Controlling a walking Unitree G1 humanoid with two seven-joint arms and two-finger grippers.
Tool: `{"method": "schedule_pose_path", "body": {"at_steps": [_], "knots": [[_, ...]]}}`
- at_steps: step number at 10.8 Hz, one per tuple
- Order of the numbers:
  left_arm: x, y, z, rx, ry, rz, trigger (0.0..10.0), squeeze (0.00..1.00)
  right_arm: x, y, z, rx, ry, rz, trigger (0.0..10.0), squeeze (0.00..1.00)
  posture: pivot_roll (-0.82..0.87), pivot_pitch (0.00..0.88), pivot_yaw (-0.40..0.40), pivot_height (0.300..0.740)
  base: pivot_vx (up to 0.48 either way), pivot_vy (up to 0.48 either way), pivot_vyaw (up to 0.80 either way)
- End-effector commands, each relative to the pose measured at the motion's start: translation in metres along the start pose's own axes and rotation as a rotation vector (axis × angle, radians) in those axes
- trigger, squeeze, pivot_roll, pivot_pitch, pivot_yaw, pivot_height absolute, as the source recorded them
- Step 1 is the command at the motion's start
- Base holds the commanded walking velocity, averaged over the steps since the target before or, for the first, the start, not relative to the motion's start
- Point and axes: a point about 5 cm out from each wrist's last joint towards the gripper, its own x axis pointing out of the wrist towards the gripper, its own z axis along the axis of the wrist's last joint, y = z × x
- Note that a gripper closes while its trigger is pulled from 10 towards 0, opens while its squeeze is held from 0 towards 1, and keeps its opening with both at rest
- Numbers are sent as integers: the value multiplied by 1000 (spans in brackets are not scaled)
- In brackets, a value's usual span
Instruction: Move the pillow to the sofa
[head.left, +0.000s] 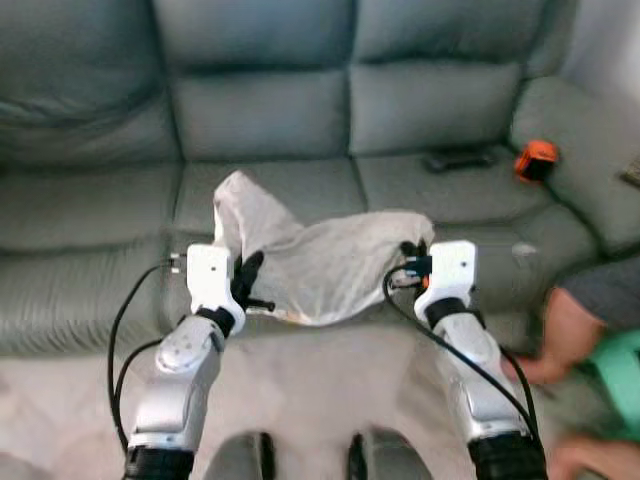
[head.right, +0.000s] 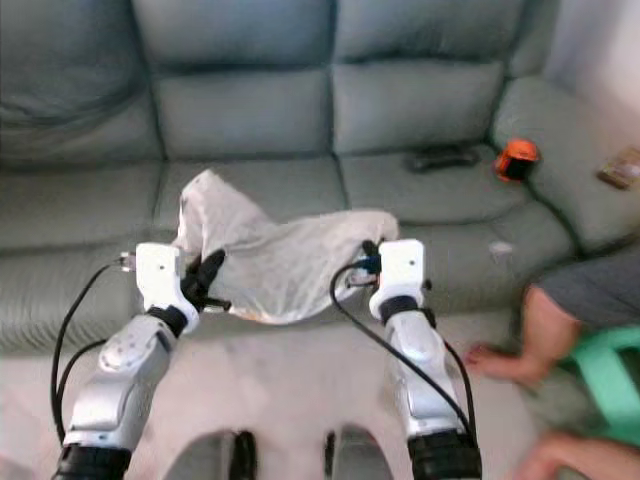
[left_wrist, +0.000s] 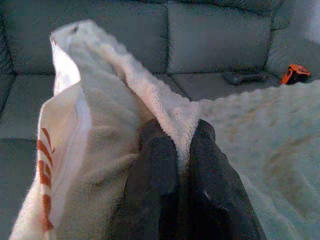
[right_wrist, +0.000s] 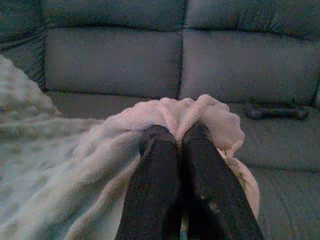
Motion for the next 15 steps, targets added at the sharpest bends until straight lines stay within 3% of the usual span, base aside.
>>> {"method": "schedule_pose_path", "body": {"at_steps": [1,7,15], "knots": [[4,-15,4,3,-25,-56,10000,0,-1,-6,0,-13,-1,-12,10000,0,-50,150,-30,740,240,416,0],[1,-22,6,-21,-40,-99,10000,0,-3,-5,-4,-10,8,-19,10000,0,-53,160,-30,740,0,0,0],[-1,-22,5,-12,-40,-102,10000,0,-6,-8,-8,-26,26,-22,10000,0,-51,160,-39,740,356,0,0]]}}
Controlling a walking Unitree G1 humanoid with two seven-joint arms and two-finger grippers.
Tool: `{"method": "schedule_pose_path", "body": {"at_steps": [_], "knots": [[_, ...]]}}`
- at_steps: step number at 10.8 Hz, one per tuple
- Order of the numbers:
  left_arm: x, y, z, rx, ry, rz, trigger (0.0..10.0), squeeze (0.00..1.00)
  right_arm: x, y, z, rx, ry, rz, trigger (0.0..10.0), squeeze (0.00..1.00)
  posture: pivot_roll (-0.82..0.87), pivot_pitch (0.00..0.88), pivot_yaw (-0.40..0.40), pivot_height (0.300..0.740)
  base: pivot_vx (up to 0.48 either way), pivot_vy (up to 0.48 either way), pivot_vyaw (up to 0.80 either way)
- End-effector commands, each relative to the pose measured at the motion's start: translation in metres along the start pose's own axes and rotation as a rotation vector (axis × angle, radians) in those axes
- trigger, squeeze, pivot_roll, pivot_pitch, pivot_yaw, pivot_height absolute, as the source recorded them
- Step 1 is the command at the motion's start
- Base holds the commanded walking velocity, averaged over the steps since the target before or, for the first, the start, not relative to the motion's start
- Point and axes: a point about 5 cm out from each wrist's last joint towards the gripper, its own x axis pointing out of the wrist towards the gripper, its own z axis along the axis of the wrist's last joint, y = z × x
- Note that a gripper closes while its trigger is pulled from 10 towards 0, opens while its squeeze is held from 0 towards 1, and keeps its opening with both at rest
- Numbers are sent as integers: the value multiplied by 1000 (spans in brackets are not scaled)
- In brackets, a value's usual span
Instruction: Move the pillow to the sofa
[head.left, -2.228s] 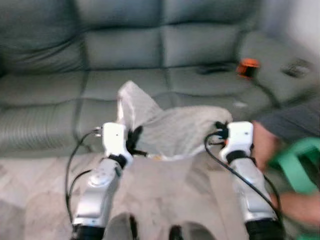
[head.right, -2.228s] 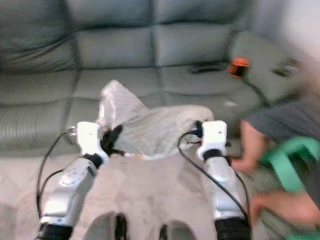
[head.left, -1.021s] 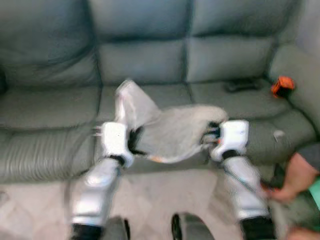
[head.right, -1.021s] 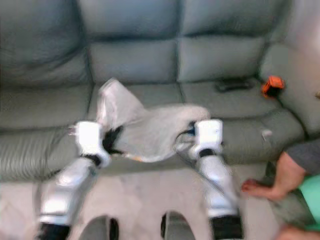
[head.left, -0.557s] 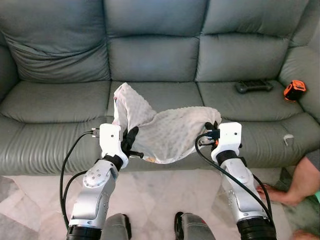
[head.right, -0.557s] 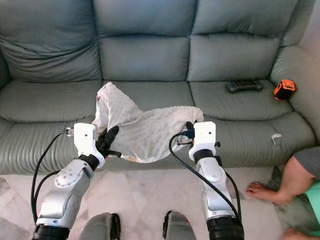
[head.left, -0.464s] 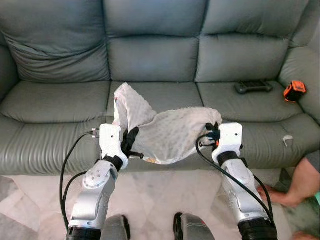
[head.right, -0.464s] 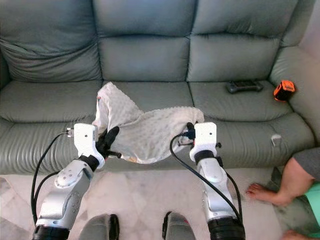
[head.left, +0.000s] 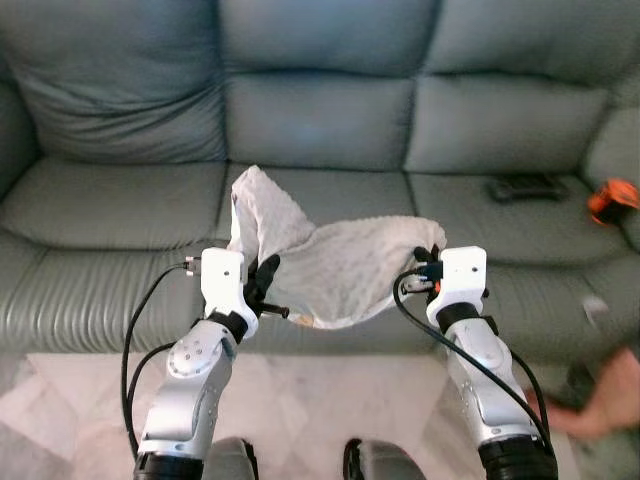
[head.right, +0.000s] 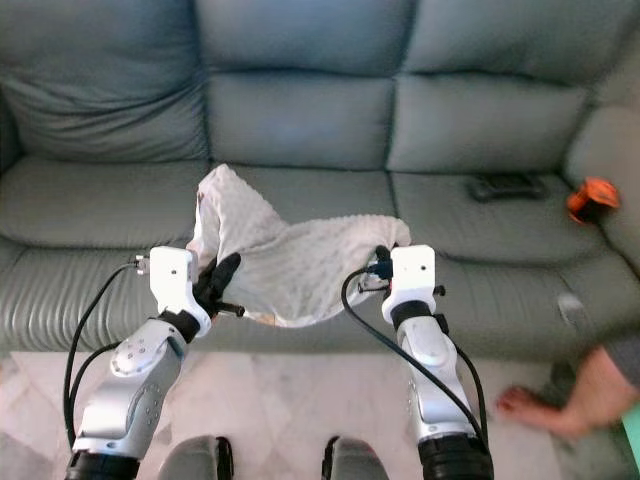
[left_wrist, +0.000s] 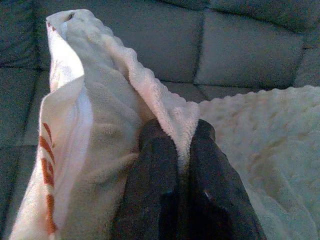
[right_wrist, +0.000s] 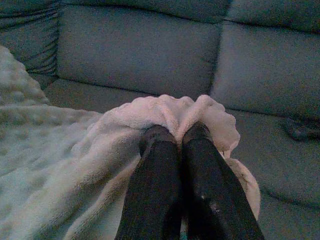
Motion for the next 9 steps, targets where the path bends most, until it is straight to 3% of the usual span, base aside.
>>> {"method": "schedule_pose_path", "body": {"at_steps": [1,5,9], "knots": [[2,-9,6,4,-32,-43,10000,0,-1,1,-1,0,-2,7,10000,0,-50,162,-38,740,375,0,0],[2,-11,5,-3,-29,-42,10000,0,-3,2,-3,2,8,2,10000,0,-55,169,-34,740,346,0,0],[1,-8,3,9,-21,-17,10000,0,-4,2,-5,3,17,5,10000,0,-54,175,-36,740,0,0,0]]}}
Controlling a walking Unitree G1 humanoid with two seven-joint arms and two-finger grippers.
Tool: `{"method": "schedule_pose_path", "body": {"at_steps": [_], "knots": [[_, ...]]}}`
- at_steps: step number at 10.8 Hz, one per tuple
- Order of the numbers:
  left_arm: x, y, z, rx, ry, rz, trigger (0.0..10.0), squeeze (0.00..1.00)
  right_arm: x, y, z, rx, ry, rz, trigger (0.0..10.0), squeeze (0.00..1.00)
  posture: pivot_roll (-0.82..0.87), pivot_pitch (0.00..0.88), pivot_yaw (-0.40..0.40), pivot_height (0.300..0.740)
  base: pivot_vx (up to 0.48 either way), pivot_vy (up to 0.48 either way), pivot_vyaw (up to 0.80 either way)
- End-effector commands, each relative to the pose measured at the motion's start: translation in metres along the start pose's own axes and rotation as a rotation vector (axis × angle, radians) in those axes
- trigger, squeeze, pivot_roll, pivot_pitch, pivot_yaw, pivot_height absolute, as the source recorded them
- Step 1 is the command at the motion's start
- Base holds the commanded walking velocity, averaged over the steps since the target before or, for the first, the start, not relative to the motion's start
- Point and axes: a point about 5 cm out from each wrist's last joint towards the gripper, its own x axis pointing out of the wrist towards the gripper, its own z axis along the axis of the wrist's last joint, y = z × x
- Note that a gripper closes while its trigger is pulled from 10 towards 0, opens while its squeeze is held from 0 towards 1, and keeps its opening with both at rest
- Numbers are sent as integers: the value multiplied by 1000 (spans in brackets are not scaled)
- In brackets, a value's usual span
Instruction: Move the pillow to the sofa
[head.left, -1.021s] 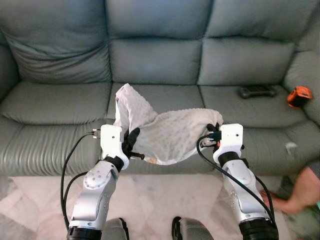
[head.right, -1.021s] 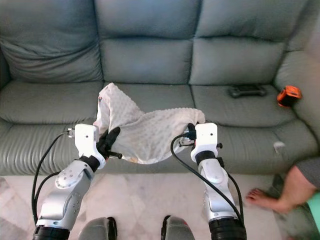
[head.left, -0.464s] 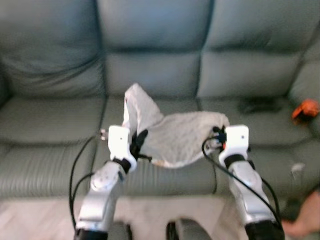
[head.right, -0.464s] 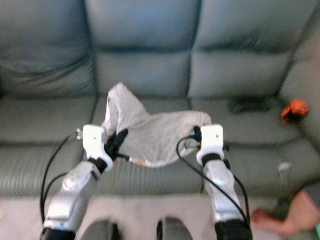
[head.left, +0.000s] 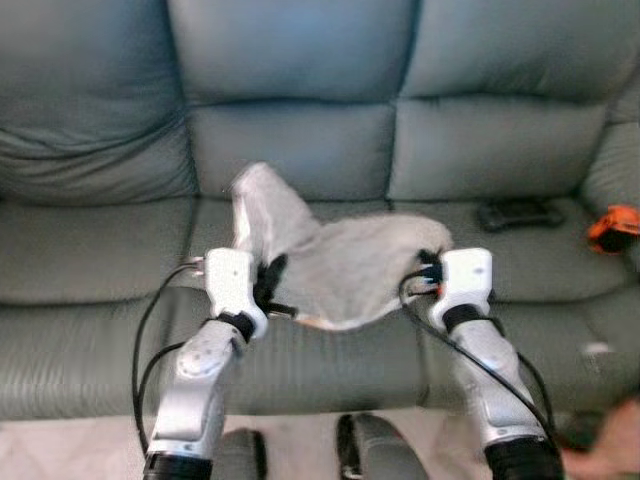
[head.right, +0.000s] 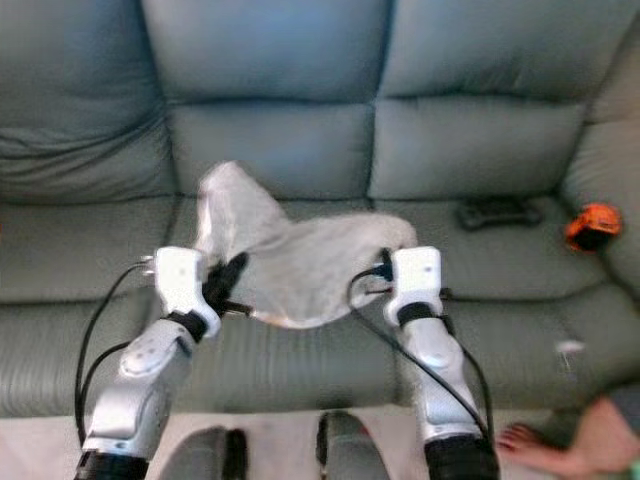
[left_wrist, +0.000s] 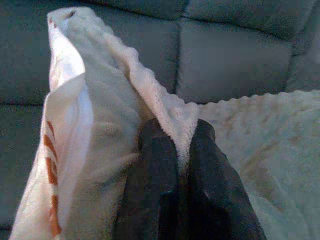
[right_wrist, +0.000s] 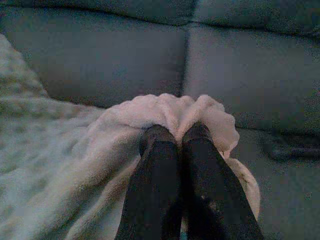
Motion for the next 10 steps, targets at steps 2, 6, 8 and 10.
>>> {"method": "schedule_pose_path", "body": {"at_steps": [2,6,8,10], "knots": [[-3,2,-4,45,16,16,10000,0,-3,6,-1,2,4,17,10000,0,-50,213,-37,740,0,0,0],[8,39,-8,144,102,158,10000,0,-9,-36,-11,-23,94,-76,10000,0,-57,374,-16,740,0,0,0],[27,51,-4,152,121,231,10000,0,6,-58,-1,-63,95,-91,10000,0,-68,452,8,740,0,0,0],[46,59,10,180,86,278,10000,0,23,-59,20,-109,29,-30,10000,0,-76,495,14,740,0,0,0]]}}
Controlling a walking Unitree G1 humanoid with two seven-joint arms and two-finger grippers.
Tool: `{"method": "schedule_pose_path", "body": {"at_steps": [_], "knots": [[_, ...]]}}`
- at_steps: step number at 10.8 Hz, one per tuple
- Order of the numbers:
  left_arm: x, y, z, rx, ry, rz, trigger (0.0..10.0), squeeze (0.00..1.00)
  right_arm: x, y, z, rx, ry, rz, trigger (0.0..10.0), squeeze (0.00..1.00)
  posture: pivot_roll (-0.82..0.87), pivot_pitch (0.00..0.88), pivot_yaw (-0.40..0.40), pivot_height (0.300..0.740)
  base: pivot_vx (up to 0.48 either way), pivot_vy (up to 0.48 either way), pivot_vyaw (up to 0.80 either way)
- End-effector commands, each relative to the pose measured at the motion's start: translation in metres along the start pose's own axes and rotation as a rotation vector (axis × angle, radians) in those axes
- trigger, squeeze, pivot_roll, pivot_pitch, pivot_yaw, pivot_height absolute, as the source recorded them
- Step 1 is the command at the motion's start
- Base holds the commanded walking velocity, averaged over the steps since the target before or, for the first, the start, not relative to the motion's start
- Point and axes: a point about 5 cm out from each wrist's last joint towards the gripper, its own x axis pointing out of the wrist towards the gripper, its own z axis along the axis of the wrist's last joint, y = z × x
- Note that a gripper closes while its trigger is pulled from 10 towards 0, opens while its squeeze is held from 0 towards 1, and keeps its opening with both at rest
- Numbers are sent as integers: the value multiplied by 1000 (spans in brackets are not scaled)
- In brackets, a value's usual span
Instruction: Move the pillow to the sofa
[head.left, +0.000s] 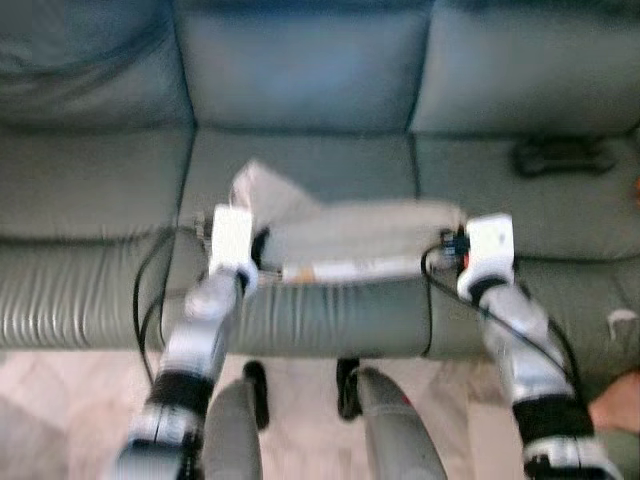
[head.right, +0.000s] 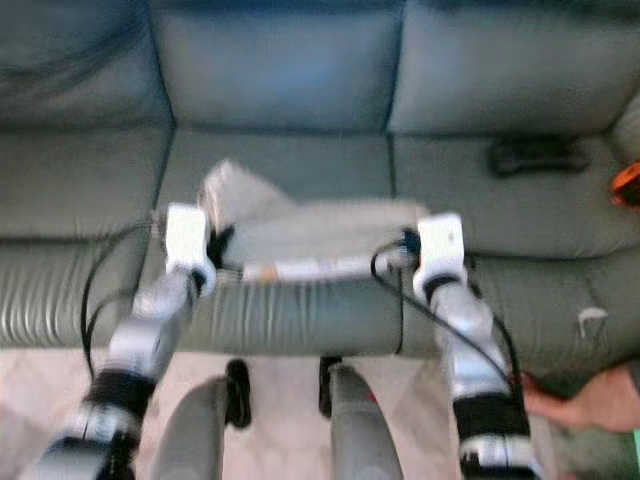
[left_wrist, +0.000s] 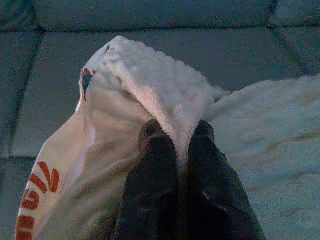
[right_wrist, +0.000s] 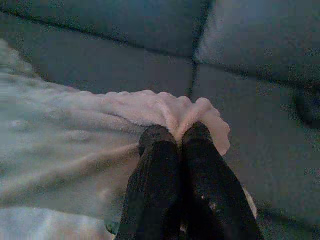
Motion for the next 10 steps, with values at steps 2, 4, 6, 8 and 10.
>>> {"method": "schedule_pose_path", "body": {"at_steps": [2,4,6,8,10], "knots": [[1,26,-11,33,19,185,10000,0,3,-1,3,-89,-36,65,10000,0,-104,511,-6,740,0,0,0],[6,43,-10,82,5,358,10000,0,15,20,16,-198,-115,229,10000,0,-134,521,-29,740,0,0,0],[5,47,-25,57,68,408,10000,0,16,23,6,-171,-98,251,10000,0,-138,528,-37,740,0,0,0],[1,48,-36,51,110,472,10000,0,14,29,-3,-129,-86,256,10000,0,-138,533,-37,740,0,0,0],[0,42,-43,58,130,473,10000,0,9,35,-11,-171,-84,288,10000,0,-145,536,-38,740,0,0,0]]}}
